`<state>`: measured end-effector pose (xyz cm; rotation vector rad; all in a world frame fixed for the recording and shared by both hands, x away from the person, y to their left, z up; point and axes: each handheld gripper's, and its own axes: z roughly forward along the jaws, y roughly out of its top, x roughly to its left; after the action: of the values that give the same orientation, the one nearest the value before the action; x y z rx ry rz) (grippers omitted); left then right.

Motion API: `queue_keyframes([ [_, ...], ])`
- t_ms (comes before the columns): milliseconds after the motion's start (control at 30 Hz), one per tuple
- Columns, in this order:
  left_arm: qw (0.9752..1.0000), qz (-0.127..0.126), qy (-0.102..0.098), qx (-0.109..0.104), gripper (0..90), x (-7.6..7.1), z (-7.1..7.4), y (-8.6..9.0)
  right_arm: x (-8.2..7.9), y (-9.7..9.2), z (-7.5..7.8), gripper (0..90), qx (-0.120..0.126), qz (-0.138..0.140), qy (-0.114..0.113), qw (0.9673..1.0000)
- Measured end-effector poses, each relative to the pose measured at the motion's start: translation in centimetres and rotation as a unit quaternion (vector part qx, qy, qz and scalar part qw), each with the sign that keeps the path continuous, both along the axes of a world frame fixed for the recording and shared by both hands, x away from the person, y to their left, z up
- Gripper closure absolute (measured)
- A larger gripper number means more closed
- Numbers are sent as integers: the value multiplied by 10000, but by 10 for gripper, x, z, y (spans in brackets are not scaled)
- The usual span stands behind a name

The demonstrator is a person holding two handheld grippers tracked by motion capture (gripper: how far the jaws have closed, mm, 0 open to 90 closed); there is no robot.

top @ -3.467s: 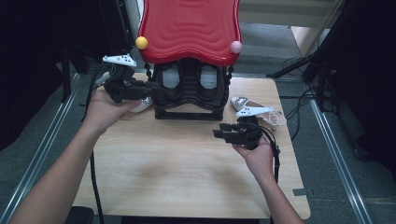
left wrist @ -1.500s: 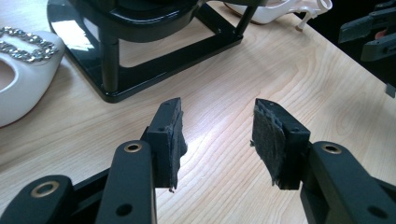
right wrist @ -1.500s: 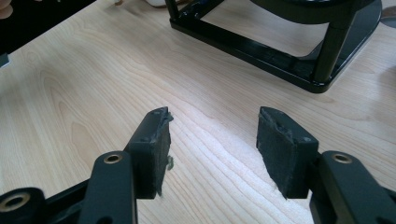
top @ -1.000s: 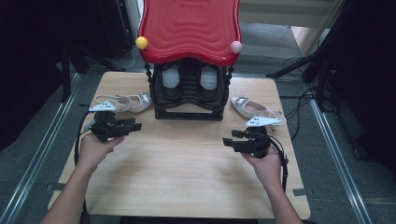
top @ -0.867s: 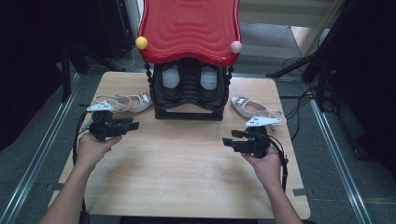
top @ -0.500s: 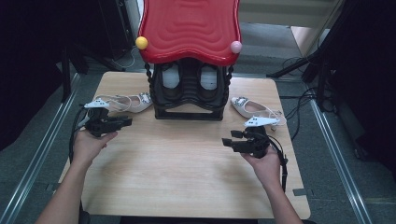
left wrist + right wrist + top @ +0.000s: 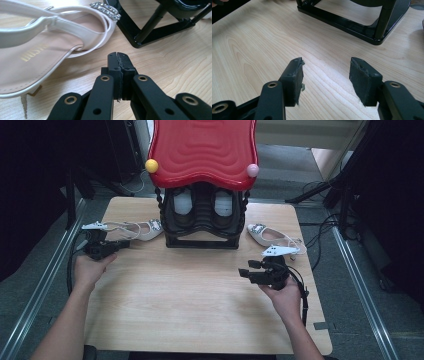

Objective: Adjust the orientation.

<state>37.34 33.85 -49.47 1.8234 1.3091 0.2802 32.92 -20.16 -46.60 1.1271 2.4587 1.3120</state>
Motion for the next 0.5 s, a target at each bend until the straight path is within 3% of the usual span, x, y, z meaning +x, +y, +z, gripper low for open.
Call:
queue_keyframes([
  [133, 9998, 170, -32, 61, 900, 0, -3, 15, 0, 0, 0, 454, 4, 14, -11, 10000],
  [333, 9990, 427, 109, 50, 900, -1, -13, 40, 2, 1, -1, 454, -9, 12, -5, 10000],
  [400, 9992, 387, 54, 11, 900, -2, -16, 44, 2, 2, -1, 454, -9, 26, 7, 10000],
  [500, 9988, 412, 169, 178, 900, -1, -20, 46, 2, 3, 0, 454, -26, 25, 6, 10000],
])
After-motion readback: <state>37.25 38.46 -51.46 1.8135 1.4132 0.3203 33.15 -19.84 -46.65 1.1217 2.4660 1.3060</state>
